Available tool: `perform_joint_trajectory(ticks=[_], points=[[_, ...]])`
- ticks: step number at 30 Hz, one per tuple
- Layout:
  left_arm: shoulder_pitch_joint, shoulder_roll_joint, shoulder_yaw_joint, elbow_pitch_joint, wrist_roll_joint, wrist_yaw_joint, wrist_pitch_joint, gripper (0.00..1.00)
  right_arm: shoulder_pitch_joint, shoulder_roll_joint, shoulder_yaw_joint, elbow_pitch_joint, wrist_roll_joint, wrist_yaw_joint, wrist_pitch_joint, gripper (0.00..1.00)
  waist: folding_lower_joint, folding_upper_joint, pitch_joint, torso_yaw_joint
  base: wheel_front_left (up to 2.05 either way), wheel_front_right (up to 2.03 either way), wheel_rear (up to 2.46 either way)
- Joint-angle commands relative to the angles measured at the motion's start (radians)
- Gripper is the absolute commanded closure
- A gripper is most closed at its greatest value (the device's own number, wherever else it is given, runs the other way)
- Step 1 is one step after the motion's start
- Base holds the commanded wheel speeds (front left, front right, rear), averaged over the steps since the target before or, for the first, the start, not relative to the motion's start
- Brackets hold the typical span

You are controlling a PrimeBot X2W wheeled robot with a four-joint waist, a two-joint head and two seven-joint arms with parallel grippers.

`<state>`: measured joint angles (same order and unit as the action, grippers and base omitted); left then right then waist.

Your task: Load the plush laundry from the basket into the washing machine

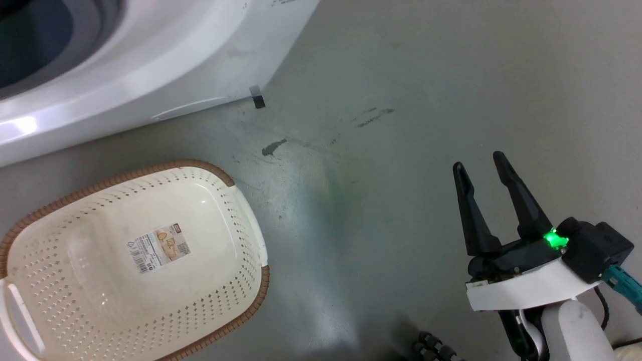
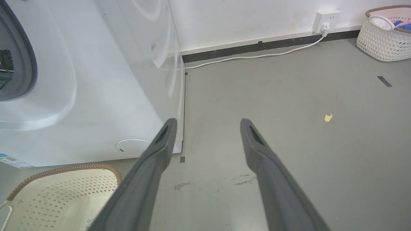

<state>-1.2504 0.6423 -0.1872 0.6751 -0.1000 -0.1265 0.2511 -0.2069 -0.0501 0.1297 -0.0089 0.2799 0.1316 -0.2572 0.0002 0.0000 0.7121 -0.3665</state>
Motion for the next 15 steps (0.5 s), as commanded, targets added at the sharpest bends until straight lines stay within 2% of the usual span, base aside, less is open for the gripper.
perform_joint_trajectory(ticks=[1,7,8,9,15], points=[[-0.026,0.001,0.0,0.026,-0.014,-0.002,0.008,1.0,-0.019,0.0,-0.001,-0.003,0.006,-0.001,-0.005,0.0,-0.0002,0.0,0.01,-0.006,0.0,0.0,0.0],[-0.053,-0.012,-0.025,0.116,-0.039,-0.003,0.001,1.0,-0.023,0.0,-0.004,0.003,0.007,-0.001,-0.005,0.0,-0.0002,0.0,0.0,-0.004,0.0,0.0,0.0],[-0.052,-0.017,-0.028,0.128,-0.043,-0.003,-0.009,0.38,-0.024,0.0,-0.007,0.004,0.006,-0.001,-0.005,0.0,-0.0002,0.0,-0.007,0.0,0.0,0.0,0.0],[-0.05,-0.022,-0.031,0.139,-0.046,-0.003,-0.019,0.0,-0.024,0.0,-0.009,0.004,0.003,-0.001,-0.005,0.0,-0.0002,0.0,-0.015,0.003,0.0,0.0,0.0],[0.017,-0.065,-0.052,0.198,-0.068,-0.004,-0.129,0.0,-0.018,0.0,-0.033,0.013,-0.035,-0.001,-0.005,0.0,-0.0002,0.0,-0.119,0.042,0.0,0.0,0.0]])
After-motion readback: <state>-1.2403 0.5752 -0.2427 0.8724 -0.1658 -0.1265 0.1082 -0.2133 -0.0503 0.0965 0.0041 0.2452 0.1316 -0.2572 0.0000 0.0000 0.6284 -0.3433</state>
